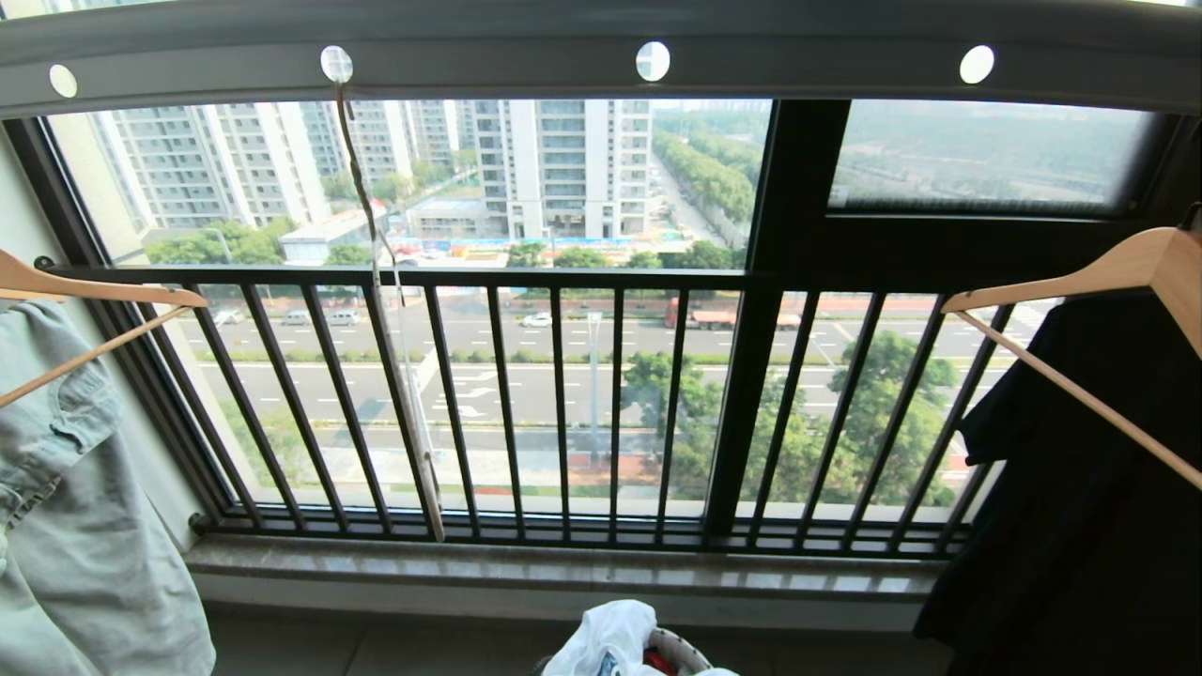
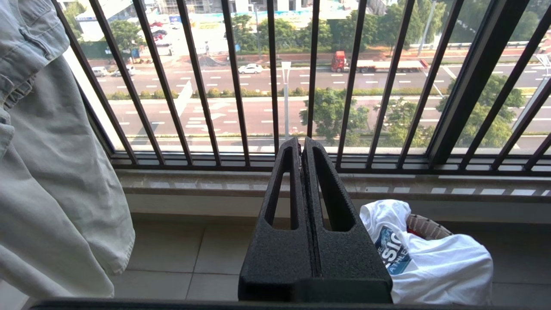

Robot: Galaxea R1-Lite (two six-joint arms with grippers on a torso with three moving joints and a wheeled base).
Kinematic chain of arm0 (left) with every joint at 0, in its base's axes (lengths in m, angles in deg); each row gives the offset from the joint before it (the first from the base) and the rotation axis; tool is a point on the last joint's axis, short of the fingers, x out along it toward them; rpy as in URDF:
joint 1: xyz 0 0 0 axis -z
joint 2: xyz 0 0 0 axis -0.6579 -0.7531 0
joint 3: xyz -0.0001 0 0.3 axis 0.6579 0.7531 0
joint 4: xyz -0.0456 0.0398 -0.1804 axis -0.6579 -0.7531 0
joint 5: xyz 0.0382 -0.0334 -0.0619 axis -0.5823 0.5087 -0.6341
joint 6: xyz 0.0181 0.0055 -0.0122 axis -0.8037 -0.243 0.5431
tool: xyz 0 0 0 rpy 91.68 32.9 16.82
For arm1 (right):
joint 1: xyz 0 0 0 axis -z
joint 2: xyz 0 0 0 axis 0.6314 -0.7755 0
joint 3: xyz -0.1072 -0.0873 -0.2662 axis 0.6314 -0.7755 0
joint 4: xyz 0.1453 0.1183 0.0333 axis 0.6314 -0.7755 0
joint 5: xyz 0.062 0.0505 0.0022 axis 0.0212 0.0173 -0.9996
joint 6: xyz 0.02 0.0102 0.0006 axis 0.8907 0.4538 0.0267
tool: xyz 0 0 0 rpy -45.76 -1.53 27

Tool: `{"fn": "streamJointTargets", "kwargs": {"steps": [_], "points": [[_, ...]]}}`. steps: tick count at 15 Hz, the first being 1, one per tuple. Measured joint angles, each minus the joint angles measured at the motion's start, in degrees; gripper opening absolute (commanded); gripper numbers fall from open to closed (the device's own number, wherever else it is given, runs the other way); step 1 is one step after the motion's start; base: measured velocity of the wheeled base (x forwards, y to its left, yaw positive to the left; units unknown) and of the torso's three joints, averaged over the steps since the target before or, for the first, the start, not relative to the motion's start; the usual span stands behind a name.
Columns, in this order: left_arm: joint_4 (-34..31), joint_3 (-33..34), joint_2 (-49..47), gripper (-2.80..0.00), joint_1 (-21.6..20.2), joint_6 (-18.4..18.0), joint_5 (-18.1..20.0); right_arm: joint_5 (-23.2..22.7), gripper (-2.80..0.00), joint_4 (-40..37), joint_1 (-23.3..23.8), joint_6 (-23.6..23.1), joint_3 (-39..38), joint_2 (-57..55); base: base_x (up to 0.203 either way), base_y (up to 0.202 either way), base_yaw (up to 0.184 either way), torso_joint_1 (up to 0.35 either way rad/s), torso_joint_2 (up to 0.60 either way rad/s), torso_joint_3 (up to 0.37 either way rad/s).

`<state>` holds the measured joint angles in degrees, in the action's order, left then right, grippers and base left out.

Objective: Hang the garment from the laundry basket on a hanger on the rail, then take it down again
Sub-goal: Pick up the clothes rack on the clothesline

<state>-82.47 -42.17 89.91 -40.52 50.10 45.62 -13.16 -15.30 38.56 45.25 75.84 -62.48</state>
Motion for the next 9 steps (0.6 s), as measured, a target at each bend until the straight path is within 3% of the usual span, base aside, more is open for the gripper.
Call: {"fn": "streamJointTargets", "kwargs": {"steps": [9], "points": [[0.0, 0.0, 0.0, -2.8, 0.0, 0.0, 0.0, 0.0, -2.8, 0.0, 0.0, 0.0, 0.0, 0.0, 0.0, 0.0, 0.0, 0.0, 0.0, 0.0]]}}
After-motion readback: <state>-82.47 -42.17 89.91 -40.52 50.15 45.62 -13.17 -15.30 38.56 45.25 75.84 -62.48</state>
